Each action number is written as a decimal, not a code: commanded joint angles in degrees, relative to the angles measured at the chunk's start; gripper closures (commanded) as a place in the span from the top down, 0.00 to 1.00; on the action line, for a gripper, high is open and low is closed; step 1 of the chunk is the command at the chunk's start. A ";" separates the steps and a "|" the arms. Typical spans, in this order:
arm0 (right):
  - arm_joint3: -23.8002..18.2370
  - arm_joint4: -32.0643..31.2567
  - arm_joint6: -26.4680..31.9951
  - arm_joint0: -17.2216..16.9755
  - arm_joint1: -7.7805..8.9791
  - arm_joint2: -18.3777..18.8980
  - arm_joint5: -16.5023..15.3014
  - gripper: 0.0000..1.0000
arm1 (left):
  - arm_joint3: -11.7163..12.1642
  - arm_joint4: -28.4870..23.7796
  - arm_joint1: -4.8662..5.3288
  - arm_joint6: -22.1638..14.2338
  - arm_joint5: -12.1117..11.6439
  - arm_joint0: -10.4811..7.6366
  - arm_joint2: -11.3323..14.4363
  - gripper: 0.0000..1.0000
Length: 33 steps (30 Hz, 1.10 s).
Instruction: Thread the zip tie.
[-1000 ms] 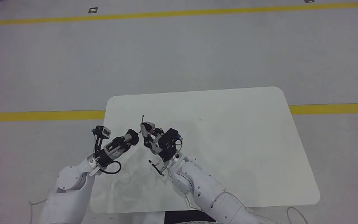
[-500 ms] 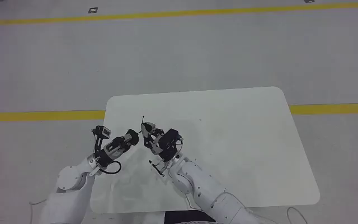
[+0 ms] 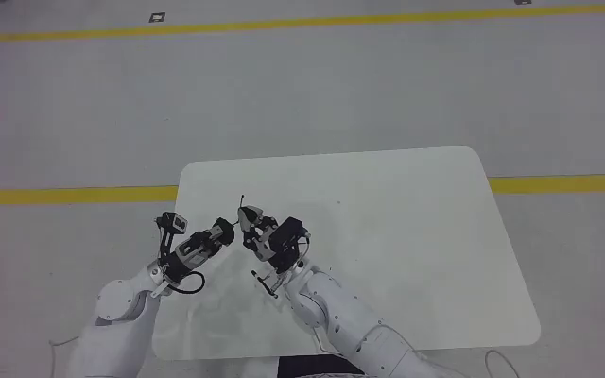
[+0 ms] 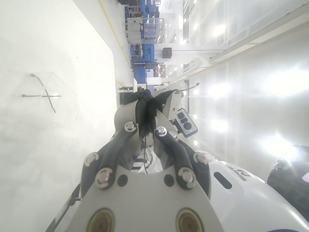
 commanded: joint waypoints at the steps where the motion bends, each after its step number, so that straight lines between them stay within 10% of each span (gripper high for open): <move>1: 0.09 0.04 0.05 0.15 -0.05 -0.09 -0.03 0.00 | 0.00 0.00 0.00 0.00 0.00 0.00 0.00 0.00; 33: 1.55 0.33 -0.33 0.61 -0.34 -0.13 0.48 0.00 | 0.00 0.00 0.00 0.00 0.00 0.00 0.00 0.00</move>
